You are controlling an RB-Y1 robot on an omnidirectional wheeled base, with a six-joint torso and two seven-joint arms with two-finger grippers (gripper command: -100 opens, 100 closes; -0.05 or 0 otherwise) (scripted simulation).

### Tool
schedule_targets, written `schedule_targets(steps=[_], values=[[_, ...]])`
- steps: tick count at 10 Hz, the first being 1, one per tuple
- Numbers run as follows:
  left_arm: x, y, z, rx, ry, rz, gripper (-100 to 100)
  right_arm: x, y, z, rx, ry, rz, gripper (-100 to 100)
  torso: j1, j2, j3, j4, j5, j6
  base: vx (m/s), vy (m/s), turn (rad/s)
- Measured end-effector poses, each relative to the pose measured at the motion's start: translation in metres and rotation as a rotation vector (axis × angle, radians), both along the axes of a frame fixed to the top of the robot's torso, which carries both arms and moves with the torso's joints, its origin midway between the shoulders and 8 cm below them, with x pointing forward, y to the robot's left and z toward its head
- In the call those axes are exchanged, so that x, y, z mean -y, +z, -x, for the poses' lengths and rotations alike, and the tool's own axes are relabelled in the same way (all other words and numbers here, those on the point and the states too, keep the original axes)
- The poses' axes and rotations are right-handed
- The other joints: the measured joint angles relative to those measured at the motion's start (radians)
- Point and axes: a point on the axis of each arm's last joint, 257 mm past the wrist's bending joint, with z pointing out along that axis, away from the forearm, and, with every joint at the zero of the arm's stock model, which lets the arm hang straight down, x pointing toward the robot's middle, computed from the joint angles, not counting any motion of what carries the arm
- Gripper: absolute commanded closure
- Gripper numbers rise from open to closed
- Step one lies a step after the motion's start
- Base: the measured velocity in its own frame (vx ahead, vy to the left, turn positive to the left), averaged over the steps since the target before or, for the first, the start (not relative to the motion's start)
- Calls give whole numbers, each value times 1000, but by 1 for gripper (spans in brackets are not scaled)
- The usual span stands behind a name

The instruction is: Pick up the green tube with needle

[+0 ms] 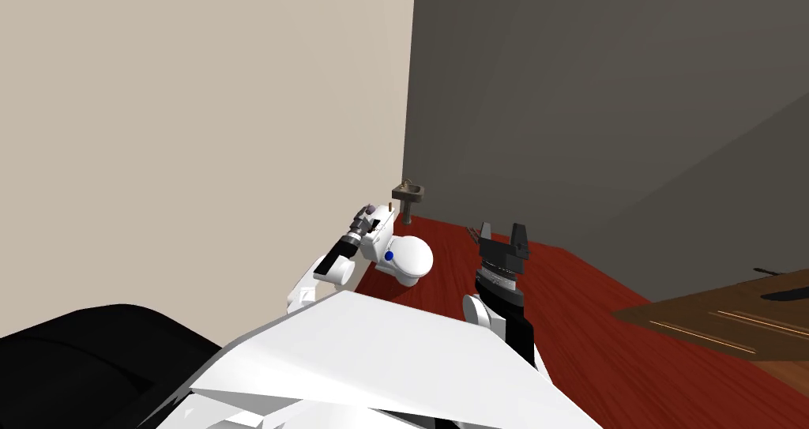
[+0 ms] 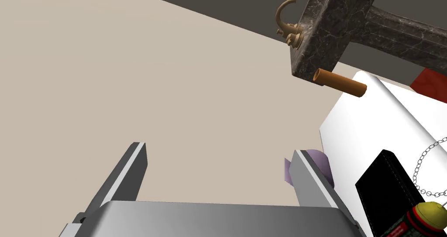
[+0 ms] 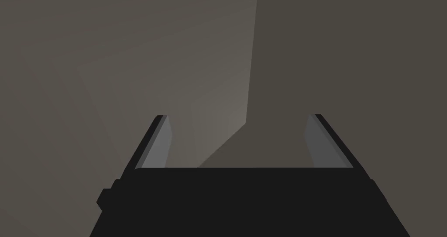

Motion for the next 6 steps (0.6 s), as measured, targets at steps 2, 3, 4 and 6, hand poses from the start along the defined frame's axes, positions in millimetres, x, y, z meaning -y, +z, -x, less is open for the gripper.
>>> schedule_targets(steps=[2,3,4,6], values=[[2,-15,-6,-53,-6,22,-100,0,0,0,0,0,0,0,1,1,0,0,0,0,-61,35,-44],[4,-18,-8,-74,-12,35,-100,0,0,0,0,0,0,0,1,2,1,0,0,0,-66,47,-29],[4,-26,-12,-102,-13,45,-100,0,0,0,0,0,0,0,2,2,1,0,0,0,-30,28,2],[6,-36,-17,-145,-17,59,-100,0,0,0,0,0,0,0,1,0,0,0,0,0,-42,39,-43]])
